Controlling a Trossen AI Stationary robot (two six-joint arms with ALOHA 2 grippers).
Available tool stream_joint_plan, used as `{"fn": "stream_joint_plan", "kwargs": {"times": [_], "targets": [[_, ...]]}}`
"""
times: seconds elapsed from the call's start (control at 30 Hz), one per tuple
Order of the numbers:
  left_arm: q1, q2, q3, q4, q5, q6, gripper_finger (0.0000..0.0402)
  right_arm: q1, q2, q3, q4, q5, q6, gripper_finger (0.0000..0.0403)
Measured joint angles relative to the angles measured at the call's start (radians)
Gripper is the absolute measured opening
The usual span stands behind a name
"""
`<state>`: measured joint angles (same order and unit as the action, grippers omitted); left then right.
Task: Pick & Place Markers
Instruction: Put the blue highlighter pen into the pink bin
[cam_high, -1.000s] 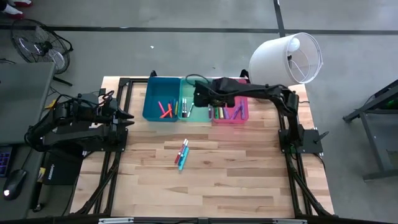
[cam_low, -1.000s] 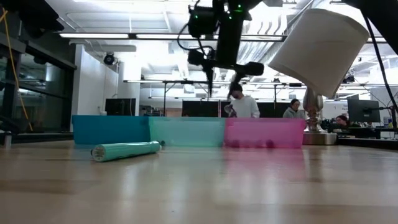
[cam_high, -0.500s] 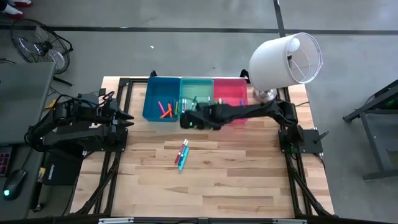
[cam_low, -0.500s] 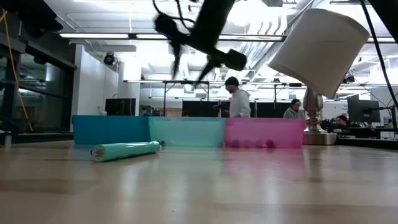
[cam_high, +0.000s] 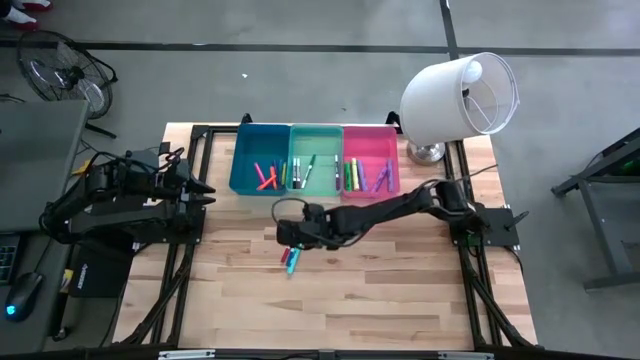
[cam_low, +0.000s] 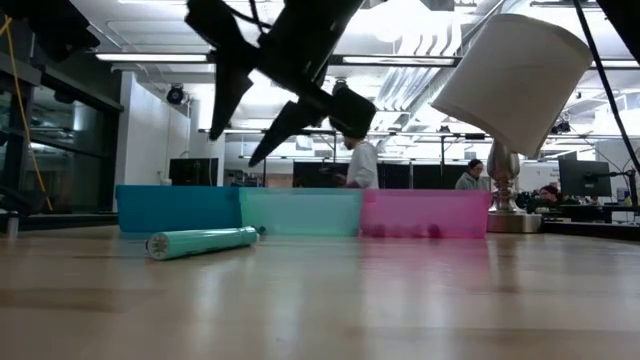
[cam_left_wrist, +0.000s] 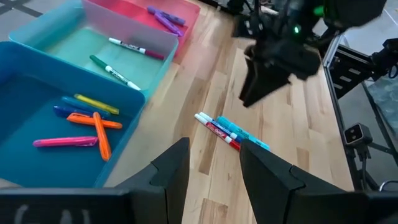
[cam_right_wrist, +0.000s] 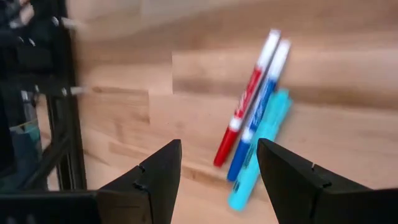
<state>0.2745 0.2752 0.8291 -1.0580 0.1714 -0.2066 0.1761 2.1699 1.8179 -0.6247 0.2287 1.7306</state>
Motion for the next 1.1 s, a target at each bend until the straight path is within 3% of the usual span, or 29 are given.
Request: {"fn": "stream_joint_plan", "kwargs": {"times": [0.73, 0.83, 1.1], "targets": [[0.000, 0.000, 0.000, 0.000, 0.003, 0.000, 0.0140, 0.022, 0.069, 0.011, 0.020, -0.119, 0.077, 0.0194], [0.000, 0.000, 0.000, 0.001, 0.002, 0.002, 0.0140, 0.022, 0.140, 0.099, -0.005, -0.152, 0.052, 0.0183], [0.000, 0.000, 0.000, 0.000, 0.003, 0.019, 0.0140, 0.021, 0.256, 0.389, -0.376, -0.143, 0.016, 0.0153]]}}
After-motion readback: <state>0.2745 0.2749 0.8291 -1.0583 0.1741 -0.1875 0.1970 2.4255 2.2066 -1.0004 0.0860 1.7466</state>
